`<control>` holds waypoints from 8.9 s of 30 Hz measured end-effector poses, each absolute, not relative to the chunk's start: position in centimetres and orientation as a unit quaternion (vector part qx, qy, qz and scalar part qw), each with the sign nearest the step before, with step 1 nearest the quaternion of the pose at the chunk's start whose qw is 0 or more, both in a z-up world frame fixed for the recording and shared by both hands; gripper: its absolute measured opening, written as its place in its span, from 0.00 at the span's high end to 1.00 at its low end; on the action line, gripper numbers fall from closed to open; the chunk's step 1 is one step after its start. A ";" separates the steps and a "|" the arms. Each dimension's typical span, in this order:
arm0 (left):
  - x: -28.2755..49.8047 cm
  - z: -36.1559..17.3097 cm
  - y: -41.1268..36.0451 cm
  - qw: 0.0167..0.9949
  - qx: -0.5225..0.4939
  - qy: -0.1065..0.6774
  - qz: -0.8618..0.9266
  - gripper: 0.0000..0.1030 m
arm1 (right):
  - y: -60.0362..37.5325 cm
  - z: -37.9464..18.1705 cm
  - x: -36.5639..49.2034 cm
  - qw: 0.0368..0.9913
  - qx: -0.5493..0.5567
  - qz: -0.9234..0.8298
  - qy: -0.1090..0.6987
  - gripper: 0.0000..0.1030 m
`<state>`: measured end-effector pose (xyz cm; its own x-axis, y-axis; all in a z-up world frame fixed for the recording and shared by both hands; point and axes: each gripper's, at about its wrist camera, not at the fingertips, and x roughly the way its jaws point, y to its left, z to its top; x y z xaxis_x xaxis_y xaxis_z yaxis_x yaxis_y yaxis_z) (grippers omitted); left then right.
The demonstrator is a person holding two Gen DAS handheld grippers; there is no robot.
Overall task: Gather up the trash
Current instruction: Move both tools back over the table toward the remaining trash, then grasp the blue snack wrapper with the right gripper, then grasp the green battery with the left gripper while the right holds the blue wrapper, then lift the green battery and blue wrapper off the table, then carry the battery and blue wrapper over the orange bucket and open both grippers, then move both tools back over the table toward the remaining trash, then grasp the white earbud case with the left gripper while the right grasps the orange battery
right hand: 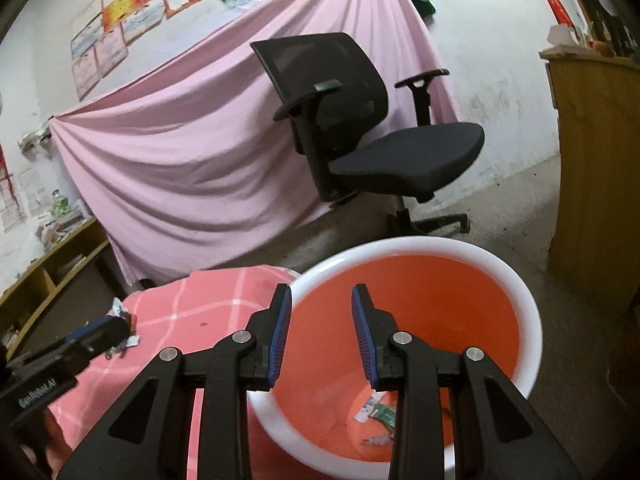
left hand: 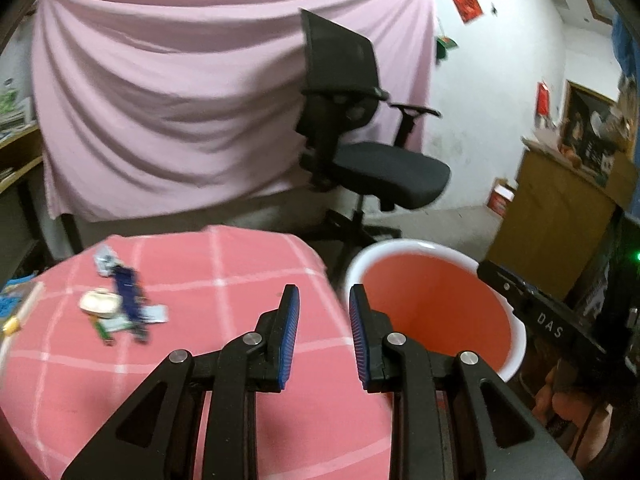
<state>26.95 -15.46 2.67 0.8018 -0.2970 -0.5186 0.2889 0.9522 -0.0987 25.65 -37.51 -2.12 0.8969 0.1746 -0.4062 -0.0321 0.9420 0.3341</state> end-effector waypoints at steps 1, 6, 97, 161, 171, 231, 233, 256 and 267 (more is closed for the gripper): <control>26.8 3.0 -14.6 0.952 -0.013 0.270 -0.147 0.79 | -37.0 -1.9 25.7 0.962 0.158 0.053 0.216 0.67; 25.6 4.3 -9.4 0.967 -0.032 0.236 -0.088 0.79 | -33.9 -0.7 25.5 0.972 0.136 0.056 0.181 0.53; 32.8 -3.8 4.9 0.898 -0.157 0.406 -0.057 0.93 | -17.5 -4.7 34.2 0.901 -0.036 0.217 0.373 0.62; 21.5 4.5 -1.1 0.985 -0.079 0.123 -0.095 0.93 | -20.7 1.4 25.7 0.975 0.010 0.210 0.072 0.77; 22.6 6.1 -8.2 0.981 -0.040 0.122 -0.143 0.93 | -27.0 2.3 25.0 0.984 0.048 0.171 0.033 0.77; 25.5 5.7 -5.0 0.986 -0.100 0.129 -0.045 0.09 | -31.6 2.2 27.1 0.987 0.122 0.080 0.067 0.00; 24.6 5.7 -3.3 0.989 -0.093 0.109 -0.023 0.04 | -30.4 2.7 26.9 0.988 0.121 0.086 0.049 0.00; 24.5 2.5 8.0 0.991 -0.074 0.078 0.075 0.02 | -16.9 2.6 28.7 0.984 -0.030 0.177 0.017 0.00; 28.1 1.5 9.2 0.986 -0.075 0.141 0.050 0.02 | -14.9 -0.4 34.2 0.961 -0.011 0.228 0.156 0.16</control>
<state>28.12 9.19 1.54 0.9552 0.0782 -0.2856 -0.1207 0.9835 -0.1345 34.22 -14.90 -0.39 0.8476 0.4347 -0.3044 -0.4415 0.8959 0.0502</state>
